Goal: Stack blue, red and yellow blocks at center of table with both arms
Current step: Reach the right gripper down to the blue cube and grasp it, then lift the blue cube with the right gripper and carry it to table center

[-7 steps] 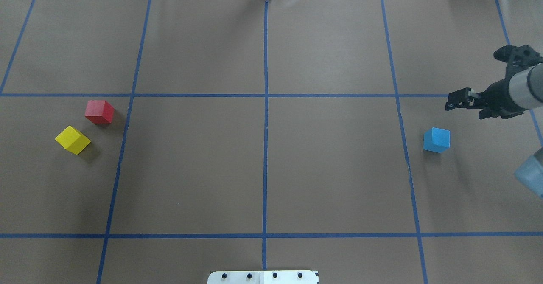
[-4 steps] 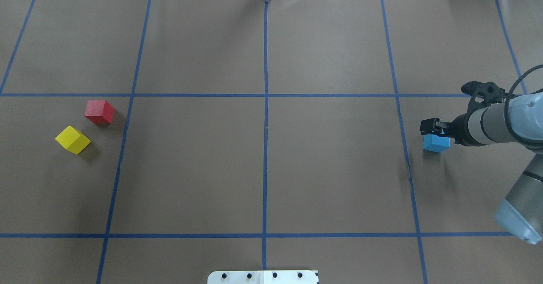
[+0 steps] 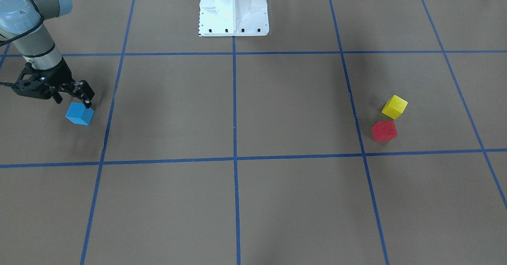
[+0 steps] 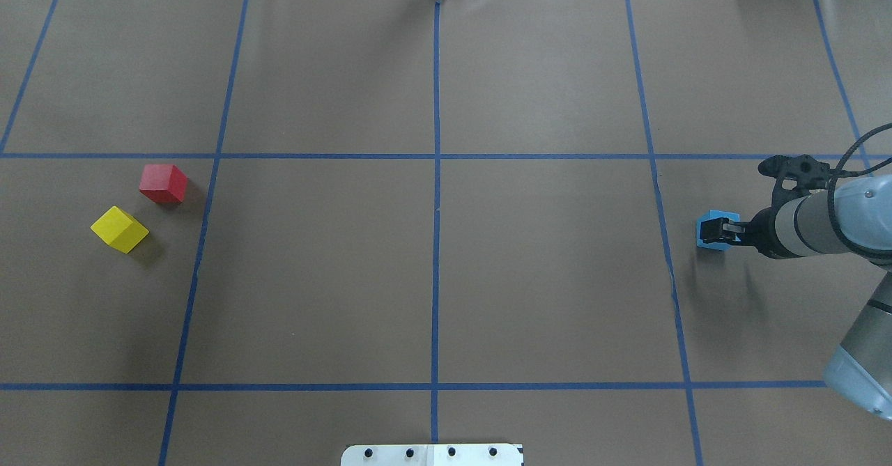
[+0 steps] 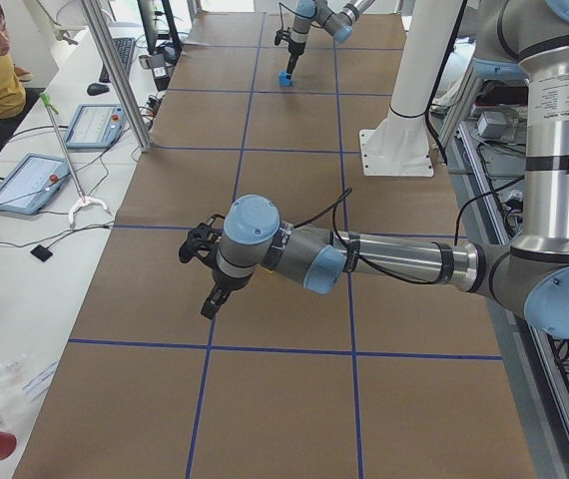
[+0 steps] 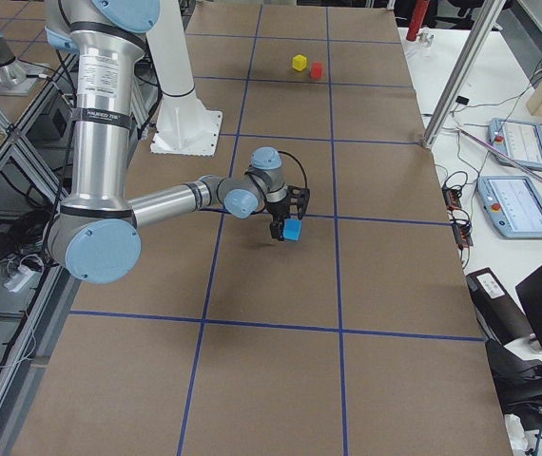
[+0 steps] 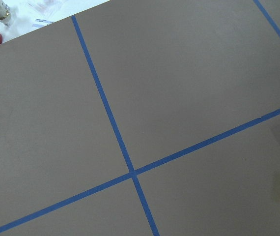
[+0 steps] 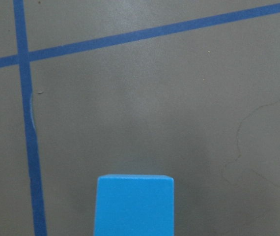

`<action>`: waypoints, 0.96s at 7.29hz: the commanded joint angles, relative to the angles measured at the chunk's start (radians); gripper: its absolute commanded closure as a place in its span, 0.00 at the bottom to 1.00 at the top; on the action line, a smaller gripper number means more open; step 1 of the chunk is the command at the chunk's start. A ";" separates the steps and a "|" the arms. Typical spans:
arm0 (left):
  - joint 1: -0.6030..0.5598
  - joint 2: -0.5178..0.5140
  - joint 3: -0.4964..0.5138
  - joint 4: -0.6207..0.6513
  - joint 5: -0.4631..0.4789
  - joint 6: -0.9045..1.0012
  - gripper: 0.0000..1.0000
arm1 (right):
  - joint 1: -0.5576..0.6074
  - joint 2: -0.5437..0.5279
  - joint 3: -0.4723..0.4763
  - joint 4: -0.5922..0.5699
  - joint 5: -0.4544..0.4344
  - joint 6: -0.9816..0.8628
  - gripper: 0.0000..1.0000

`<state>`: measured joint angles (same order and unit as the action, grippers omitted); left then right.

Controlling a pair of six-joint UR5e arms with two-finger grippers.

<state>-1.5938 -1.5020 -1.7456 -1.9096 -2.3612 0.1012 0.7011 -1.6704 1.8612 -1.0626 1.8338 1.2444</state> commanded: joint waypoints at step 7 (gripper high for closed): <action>0.000 0.000 0.001 -0.003 0.000 0.000 0.00 | 0.090 0.201 -0.027 -0.174 0.097 -0.083 1.00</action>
<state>-1.5938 -1.5018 -1.7449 -1.9129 -2.3608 0.1012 0.7596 -1.5538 1.8299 -1.1359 1.9104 1.2042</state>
